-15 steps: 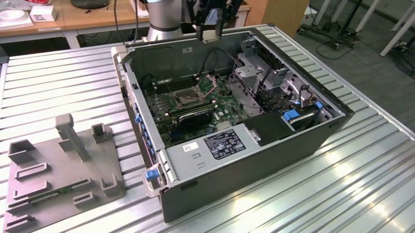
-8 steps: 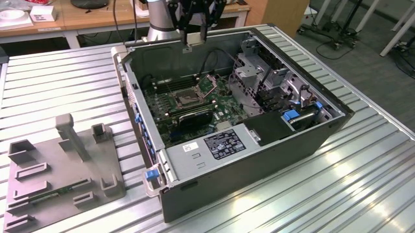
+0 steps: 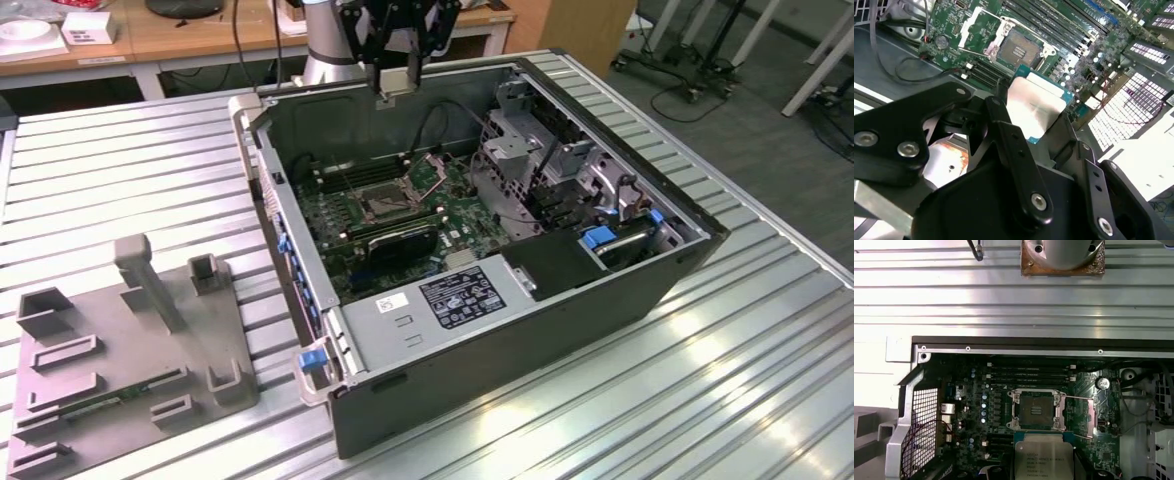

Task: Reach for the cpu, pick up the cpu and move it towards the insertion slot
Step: 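Pick up the cpu and move it towards the insertion slot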

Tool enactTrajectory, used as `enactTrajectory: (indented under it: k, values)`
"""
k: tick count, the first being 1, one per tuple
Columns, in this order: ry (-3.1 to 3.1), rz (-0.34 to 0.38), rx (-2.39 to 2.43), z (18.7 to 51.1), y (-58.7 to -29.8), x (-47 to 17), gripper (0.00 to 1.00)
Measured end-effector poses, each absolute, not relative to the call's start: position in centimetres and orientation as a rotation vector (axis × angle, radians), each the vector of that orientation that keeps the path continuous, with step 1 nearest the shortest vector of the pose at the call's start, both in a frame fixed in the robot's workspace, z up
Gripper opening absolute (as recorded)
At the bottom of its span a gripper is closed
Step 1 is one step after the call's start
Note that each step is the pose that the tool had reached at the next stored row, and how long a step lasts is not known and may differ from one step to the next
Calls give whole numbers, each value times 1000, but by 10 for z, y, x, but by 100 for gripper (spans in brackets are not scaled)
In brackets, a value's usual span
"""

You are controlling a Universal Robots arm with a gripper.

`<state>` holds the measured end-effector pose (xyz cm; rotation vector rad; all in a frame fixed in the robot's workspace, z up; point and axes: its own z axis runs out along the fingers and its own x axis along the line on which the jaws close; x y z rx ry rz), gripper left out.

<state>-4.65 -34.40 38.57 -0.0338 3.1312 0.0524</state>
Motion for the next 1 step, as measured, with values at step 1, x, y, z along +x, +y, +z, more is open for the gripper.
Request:
enactTrajectory:
  k: [1]
  values:
    - [3131, 52, -34, 386, -344, -47, 55]
